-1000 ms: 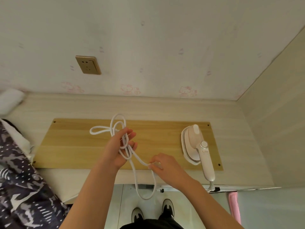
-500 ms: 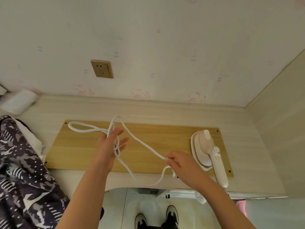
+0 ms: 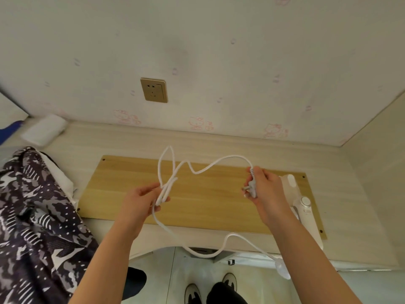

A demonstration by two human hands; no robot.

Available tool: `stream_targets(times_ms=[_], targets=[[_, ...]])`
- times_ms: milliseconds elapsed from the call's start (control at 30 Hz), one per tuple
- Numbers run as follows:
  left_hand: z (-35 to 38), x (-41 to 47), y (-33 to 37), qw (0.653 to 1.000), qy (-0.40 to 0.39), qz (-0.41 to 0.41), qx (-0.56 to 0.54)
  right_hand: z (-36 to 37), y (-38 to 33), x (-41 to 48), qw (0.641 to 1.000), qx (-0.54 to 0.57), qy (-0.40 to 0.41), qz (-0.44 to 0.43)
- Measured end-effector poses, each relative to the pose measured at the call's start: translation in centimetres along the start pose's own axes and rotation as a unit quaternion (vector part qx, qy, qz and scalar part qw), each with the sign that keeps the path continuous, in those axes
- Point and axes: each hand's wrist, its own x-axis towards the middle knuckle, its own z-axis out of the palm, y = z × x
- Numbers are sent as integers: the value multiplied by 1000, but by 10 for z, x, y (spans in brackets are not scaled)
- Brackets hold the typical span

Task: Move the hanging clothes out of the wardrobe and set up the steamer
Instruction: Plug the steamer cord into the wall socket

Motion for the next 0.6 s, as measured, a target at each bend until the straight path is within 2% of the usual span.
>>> stream_targets(times_ms=[167,300,467,600], targets=[[-11,7,-6,997,54,23,45,7,-10,20,998,56,39,17],[-17,16,-4,993,99,43,40,12,-15,40,993,90,68,22],[-19,31,3,987,150,59,17,21,-22,68,993,74,89,0],[-16,47,-2,981,192,35,15,30,-28,89,992,88,90,8]])
